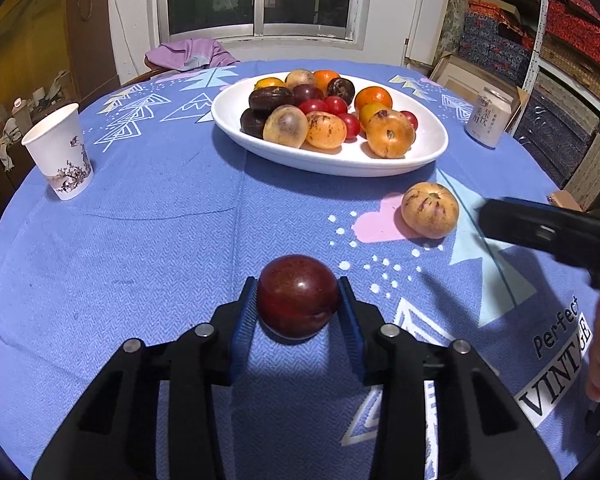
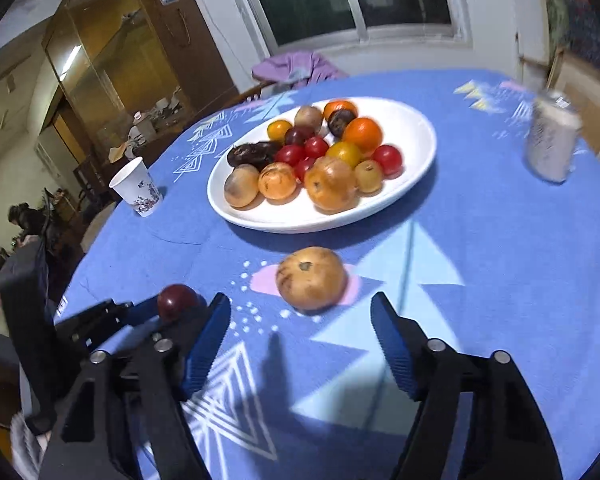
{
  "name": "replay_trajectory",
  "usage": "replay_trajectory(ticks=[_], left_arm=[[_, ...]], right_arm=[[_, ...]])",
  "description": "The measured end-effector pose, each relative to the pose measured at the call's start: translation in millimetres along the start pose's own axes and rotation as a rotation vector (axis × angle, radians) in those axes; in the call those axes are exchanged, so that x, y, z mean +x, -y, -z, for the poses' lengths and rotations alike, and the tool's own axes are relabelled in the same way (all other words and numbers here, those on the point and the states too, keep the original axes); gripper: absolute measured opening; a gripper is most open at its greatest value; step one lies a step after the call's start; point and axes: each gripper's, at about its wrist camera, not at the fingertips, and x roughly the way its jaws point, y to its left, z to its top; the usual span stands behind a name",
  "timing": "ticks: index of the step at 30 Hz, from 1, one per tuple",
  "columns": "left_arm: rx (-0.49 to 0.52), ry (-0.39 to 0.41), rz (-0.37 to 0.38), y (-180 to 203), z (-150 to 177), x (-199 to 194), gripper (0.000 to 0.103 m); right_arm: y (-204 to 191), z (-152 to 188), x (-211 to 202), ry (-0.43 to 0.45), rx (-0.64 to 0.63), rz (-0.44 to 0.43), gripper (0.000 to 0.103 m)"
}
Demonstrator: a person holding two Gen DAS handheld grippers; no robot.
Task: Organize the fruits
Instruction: 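Grasp the red plum with the left tool while the right tool grasps the sapodilla, then lower the plum and sapodilla onto the white plate and open both tools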
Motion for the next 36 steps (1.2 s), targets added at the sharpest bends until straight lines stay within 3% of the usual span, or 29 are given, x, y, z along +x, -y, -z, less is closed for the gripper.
replay_trajectory(ticks=[4, 11, 13, 15, 27, 32, 36], left_arm=[[0.000, -0.001, -0.001, 0.4, 0.2, 0.3, 0.039], [0.011, -0.001, -0.018, 2.5, 0.6, 0.9, 0.039], [0.021, 0.000, -0.030, 4.6, 0.7, 0.6, 0.039], [0.030, 0.000, -0.041, 6.5, 0.7, 0.4, 0.039], [0.031, 0.012, -0.050, 7.2, 1.3, -2.7, 0.039], [0.053, 0.061, -0.027, 17.1, 5.2, -18.5, 0.039], [0.063, 0.152, -0.018, 22.9, 6.2, -49.1, 0.039]], right_arm=[[-1.3, -3.2, 18.4, -0.011, 0.008, 0.035, 0.070], [-13.4, 3.4, 33.7, 0.007, -0.098, 0.130, 0.067], [-14.8, 4.2, 37.1, 0.005, -0.123, 0.146, 0.062], [-15.5, 3.0, 40.7, 0.000, -0.143, 0.155, 0.050], [-13.5, 8.6, 31.7, 0.018, -0.129, 0.115, 0.046], [-18.8, 32.8, 4.3, 0.036, -0.157, 0.076, 0.046], [-17.4, 54.7, -34.1, 0.095, -0.145, 0.039, 0.046]])
